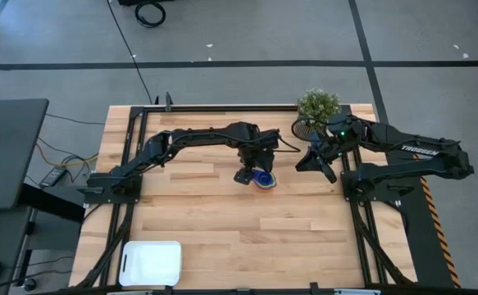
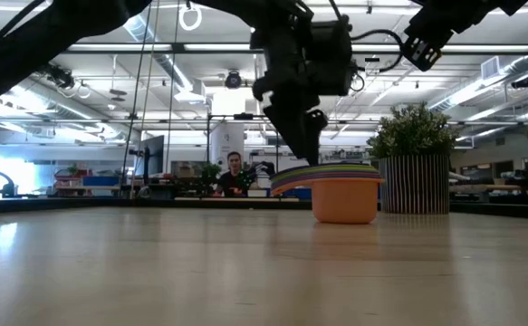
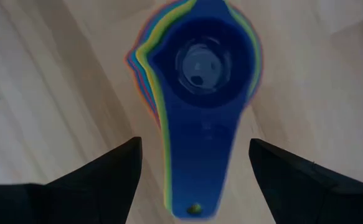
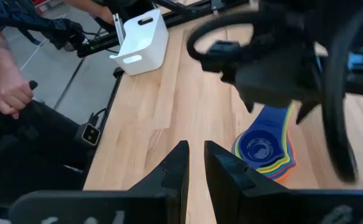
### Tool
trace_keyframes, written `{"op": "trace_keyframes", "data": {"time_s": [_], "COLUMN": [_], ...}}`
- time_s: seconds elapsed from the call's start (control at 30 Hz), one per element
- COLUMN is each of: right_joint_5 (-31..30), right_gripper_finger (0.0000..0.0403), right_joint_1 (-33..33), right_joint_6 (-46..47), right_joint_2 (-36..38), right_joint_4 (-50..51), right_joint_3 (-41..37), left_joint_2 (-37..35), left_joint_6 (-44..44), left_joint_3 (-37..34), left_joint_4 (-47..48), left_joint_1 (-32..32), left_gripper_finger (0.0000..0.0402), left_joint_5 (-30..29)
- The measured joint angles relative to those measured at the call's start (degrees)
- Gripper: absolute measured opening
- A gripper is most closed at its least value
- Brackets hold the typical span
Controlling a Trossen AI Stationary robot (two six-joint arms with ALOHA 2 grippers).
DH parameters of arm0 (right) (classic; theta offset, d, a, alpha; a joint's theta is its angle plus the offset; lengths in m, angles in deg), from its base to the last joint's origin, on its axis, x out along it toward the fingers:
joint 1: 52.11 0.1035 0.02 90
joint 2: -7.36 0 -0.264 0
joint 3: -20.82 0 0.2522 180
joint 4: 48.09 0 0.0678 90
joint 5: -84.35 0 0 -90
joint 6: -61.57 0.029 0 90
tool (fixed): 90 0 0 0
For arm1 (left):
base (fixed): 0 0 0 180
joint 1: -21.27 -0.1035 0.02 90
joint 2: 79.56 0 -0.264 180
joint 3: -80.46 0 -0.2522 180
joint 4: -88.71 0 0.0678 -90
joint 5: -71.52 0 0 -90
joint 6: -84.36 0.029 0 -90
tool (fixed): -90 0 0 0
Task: Nest measuring cups in basket
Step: Put the nested measuring cups into the white bin
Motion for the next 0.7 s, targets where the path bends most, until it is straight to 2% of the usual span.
{"op": "trace_keyframes", "data": {"time_s": [0.7], "right_joint_5": [0.44], "right_gripper_finger": [0.0057], "right_joint_1": [0.23], "right_joint_6": [-0.04], "right_joint_2": [0.02], "right_joint_4": [0.53], "right_joint_3": [0.00], "left_joint_2": [3.16], "left_joint_6": [-0.27], "left_joint_3": [0.00], "left_joint_4": [-0.03], "left_joint_1": [0.04], "left_gripper_finger": [0.0302], "left_joint_5": [0.01]}}
